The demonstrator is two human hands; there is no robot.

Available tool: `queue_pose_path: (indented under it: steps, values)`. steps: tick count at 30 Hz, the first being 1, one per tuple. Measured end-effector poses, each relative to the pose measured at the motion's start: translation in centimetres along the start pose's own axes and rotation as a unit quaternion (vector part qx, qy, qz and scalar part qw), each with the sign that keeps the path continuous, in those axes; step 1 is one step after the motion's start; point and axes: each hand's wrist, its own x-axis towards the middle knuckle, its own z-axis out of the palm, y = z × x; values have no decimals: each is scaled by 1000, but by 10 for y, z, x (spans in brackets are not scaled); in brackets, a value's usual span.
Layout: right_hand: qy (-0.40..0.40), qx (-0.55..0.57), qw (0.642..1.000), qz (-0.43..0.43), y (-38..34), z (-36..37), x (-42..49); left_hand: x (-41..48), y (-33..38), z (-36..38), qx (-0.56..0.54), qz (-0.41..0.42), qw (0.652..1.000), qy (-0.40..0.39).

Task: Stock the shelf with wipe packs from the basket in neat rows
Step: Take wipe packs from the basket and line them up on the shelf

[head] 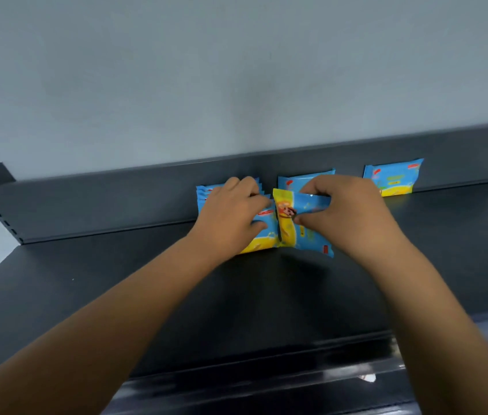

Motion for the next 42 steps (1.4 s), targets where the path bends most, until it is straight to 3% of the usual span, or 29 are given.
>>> queue_pose_path:
  steps: [6, 10, 13, 17, 20, 30, 38, 42]
  values:
    - [-58, -31, 997, -45, -21, 21, 11, -19, -15, -1, 0, -48, 999, -10]
    - [-77, -21, 993, -83, -35, 42, 20, -39, -32, -6, -75, -121, 990, -18]
    - [-87, -32, 990, -104, -45, 63, 29, -55, -42, -11, -122, -131, 984, 18]
    - [-100, -88, 971, -198, -56, 85, 30, -71, -50, -10, -144, -161, 974, 63]
    - [-90, -129, 958, -240, -57, 90, 28, -79, -54, -9, -159, -173, 971, 44]
    - [-37, -263, 953, -146, -45, 81, 7, -88, -44, -12, -154, -206, 966, -8]
    - [-9, -227, 965, -131, -41, 86, -6, -87, -40, -20, -147, -252, 955, -47]
    - [28, -118, 985, -120, -55, 90, -21, -99, -39, -37, -48, -299, 948, -93]
